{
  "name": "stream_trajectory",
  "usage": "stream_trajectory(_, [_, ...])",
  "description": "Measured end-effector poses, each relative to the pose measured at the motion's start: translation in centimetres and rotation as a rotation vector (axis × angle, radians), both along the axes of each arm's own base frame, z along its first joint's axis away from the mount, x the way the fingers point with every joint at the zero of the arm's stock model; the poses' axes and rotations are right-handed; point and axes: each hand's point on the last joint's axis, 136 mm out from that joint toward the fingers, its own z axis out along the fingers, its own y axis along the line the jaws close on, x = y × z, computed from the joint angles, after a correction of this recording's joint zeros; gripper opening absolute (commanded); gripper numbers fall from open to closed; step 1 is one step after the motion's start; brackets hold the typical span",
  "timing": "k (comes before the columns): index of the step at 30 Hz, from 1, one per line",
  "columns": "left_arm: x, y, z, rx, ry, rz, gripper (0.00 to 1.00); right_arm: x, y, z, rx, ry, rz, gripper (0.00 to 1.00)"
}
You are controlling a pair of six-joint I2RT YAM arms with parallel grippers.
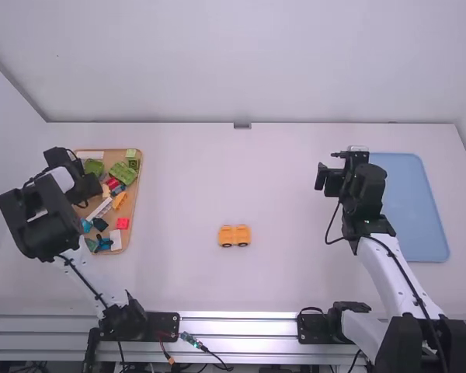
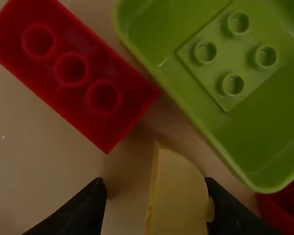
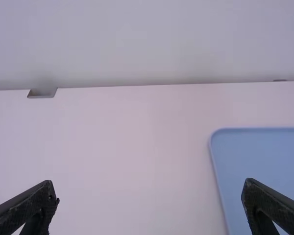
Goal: Assemble lego blocks to make yellow taxi
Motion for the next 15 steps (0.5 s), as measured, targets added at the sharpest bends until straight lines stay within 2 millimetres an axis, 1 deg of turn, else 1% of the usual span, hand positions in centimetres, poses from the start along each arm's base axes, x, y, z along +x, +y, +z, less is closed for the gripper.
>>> stream_trajectory(7, [0.17, 0.13, 0.08, 0.008, -0.007, -0.006, 0.38, 0.0, 0.03, -0.01, 0.0, 0.0, 0.002, 0.99])
stream_trajectory(15, [-0.22, -0.14, -0.13, -0.011, 0.006, 0.012, 0.41, 0.0, 0.01, -0.01, 0.003, 0.0, -0.001, 0.99])
